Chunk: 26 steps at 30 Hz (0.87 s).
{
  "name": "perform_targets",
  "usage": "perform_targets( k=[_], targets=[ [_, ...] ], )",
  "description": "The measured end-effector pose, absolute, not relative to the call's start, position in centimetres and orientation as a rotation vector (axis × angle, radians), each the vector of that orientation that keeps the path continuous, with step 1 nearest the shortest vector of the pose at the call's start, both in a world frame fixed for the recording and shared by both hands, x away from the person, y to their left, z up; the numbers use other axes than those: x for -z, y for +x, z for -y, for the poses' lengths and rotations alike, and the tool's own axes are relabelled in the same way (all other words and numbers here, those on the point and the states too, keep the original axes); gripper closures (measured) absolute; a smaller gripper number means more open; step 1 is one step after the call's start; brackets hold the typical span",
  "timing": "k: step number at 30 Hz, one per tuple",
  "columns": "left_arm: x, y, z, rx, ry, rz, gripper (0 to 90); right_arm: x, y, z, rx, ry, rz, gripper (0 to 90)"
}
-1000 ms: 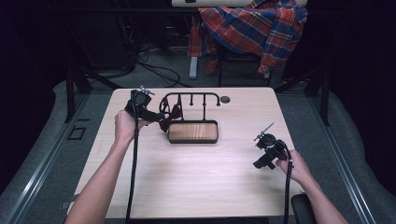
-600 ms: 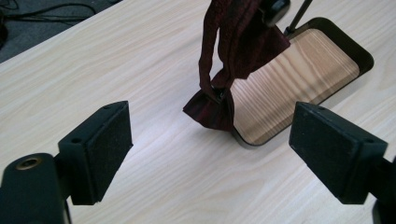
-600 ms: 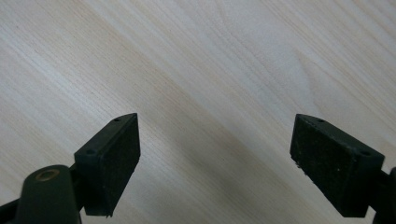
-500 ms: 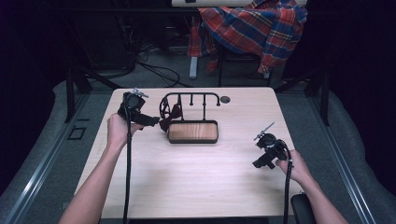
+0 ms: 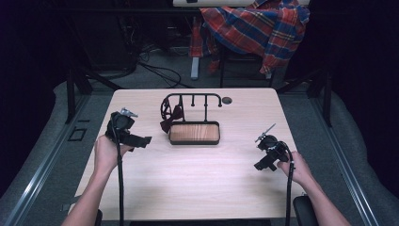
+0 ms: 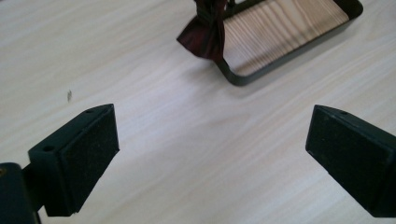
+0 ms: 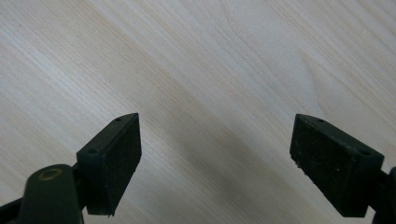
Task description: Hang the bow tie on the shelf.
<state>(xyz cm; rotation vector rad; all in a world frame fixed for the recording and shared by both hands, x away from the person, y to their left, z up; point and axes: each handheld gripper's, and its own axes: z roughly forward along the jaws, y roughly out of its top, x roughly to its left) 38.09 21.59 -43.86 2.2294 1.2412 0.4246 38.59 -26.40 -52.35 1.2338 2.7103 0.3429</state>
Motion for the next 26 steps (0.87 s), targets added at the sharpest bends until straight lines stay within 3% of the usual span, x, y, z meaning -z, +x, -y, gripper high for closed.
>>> perform_targets(
  k=[14, 26],
  targets=[
    [47.5, 34.4, -23.4, -0.307, 2.269, -1.32, 0.1, 52.4, 38.7, 26.3, -0.311, 1.231, -2.702, 16.1],
    [50.2, 34.9, -23.1, -0.244, 2.33, -1.264, 0.0, 52.5, 38.8, 26.6, -0.272, 1.203, -2.708, 16.3]
  ],
)
